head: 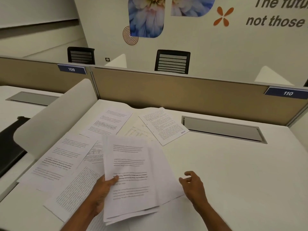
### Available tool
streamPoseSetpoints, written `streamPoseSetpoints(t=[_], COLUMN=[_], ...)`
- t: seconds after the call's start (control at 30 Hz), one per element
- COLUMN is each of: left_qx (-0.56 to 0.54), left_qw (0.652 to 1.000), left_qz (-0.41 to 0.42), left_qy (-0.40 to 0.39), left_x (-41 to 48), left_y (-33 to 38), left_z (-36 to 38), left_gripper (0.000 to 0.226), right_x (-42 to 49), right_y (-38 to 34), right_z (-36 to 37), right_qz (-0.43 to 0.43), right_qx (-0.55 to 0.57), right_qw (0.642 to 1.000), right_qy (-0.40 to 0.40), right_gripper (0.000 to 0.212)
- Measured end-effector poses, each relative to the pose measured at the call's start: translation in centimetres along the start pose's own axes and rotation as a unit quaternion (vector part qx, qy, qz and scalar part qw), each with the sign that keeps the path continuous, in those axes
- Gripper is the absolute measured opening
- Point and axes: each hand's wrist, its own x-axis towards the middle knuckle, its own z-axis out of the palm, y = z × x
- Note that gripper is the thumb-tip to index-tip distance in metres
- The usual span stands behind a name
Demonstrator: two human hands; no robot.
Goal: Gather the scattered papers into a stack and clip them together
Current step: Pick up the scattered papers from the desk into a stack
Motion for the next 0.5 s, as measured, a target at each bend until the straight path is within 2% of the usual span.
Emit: streamPoseSetpoints(t=[0.13,0.23,0.3,0.5], left_qx=[0.029,0.037,0.043,0.024], left_qw=[0.998,0.995,0.994,0.994], left_qz=[0.019,0.003,-0.006,-0.046], left_qy=[0.059,0.088,0.1,0.1], left_x=[0.7,1.1,1.8,3.5], left_y=[-0.6,-1.4,-1.7,-2.5], left_z=[-2.6,-3.6,-4.1,-5.2], left_gripper=[0.035,0.038,0.037,0.04], right_x=[1.6,1.5,1.3,1.3], right_y=[1.1,0.6,0.0,-1.8], right_z=[1.6,3.6,4.8,7.5], right_qz=[-0.039,-0.03,-0.021,0.006], right_qx=[-0.153,-0.277,-0.313,-0.343], right_qw=[0.987,0.96,0.949,0.939], right_qy=[-0.009,-0.025,-0.022,-0.019], right_gripper=[0.059,0.078,0.086,0.08])
